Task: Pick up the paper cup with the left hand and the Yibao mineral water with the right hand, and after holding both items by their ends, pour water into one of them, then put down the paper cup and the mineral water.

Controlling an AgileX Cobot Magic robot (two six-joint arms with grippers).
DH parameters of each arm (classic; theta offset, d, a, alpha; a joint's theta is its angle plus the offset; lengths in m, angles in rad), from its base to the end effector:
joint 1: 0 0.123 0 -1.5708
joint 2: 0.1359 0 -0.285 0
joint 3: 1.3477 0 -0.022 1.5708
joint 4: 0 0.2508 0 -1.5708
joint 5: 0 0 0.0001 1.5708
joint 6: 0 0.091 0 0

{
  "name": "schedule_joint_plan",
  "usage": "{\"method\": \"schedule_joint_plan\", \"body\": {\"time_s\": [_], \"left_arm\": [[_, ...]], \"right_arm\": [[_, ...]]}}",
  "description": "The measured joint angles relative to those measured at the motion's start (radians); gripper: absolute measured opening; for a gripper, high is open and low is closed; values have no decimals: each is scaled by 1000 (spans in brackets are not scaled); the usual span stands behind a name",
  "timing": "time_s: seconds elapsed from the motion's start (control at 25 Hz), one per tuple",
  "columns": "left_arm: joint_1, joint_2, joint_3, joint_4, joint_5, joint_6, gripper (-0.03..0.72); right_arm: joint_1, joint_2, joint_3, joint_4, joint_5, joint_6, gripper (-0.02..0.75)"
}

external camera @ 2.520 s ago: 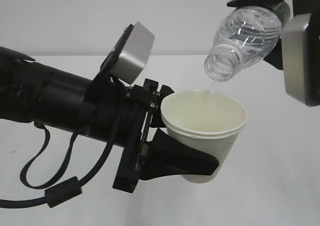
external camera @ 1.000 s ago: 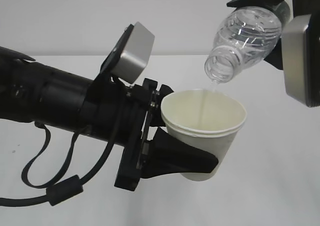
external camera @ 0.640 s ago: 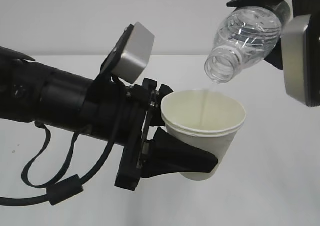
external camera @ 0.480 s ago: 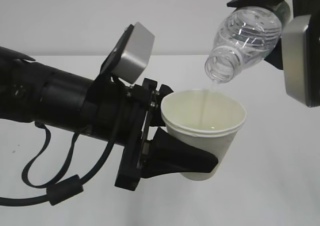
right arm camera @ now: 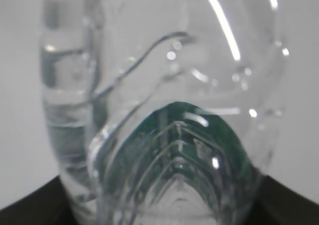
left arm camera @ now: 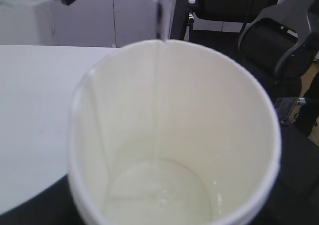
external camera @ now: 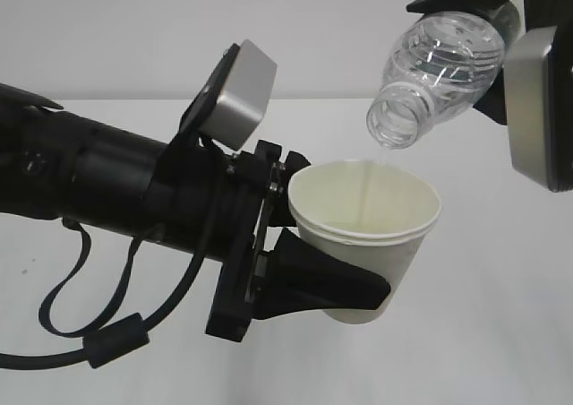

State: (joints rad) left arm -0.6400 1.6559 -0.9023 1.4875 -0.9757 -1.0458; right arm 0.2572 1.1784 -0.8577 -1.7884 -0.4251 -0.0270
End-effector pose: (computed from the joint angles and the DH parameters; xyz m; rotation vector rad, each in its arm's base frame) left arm 0.2097 -0.2497 0.2367 1.4708 1.4355 -1.1755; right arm 0.2379 0.1004 0.3350 -1.7972 0.7080 -0.6851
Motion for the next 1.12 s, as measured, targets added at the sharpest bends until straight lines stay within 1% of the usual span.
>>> {"method": "schedule_joint_plan", "body": {"time_s": [1.12], "left_arm": [[0,0,0,0,0,0,452]], "right_arm": [[0,0,0,0,0,-2,473]]}}
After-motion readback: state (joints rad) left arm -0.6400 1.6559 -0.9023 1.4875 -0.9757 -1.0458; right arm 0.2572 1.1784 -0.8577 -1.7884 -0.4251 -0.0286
